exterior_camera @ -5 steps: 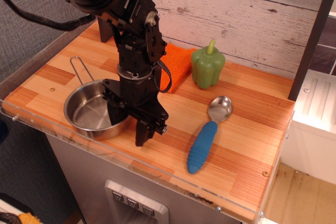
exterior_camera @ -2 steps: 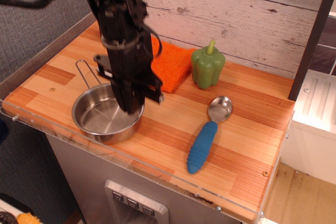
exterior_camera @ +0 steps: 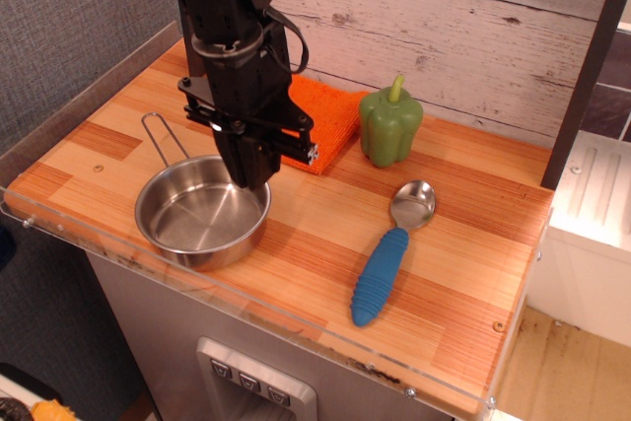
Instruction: Put the bowl on the orange rectangle.
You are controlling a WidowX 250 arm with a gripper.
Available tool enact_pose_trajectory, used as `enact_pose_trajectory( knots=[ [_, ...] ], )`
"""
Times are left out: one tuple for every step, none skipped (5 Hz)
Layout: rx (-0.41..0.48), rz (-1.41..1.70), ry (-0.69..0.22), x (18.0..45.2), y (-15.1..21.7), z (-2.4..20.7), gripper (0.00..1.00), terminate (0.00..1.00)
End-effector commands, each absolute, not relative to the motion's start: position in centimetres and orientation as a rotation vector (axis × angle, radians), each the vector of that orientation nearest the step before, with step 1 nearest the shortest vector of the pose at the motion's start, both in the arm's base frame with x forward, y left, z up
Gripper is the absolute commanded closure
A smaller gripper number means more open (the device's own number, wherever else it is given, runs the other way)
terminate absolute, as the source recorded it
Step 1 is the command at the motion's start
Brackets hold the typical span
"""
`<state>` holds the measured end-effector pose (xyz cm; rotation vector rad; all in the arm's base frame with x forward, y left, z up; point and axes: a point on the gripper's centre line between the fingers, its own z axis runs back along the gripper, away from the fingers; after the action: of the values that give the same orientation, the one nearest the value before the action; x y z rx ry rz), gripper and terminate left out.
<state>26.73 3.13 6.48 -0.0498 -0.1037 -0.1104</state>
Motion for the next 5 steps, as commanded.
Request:
enact_pose_trajectory(
  knots=[
    [-0.009, -0.139, -0.083, 26.4, 2.8, 5.1, 0.00, 0.00],
    [0.012, -0.144, -0.059, 26.1, 2.6, 3.6, 0.00, 0.00],
    [0.025, -0.139, -0.051, 26.2, 2.5, 2.6, 0.00, 0.00],
    [0.025, -0.141, -0.040, 26.3, 2.4, 1.9, 0.00, 0.00],
    [0.028, -0.131, -0.033, 26.1, 2.7, 1.6, 1.00, 0.00]
  ],
)
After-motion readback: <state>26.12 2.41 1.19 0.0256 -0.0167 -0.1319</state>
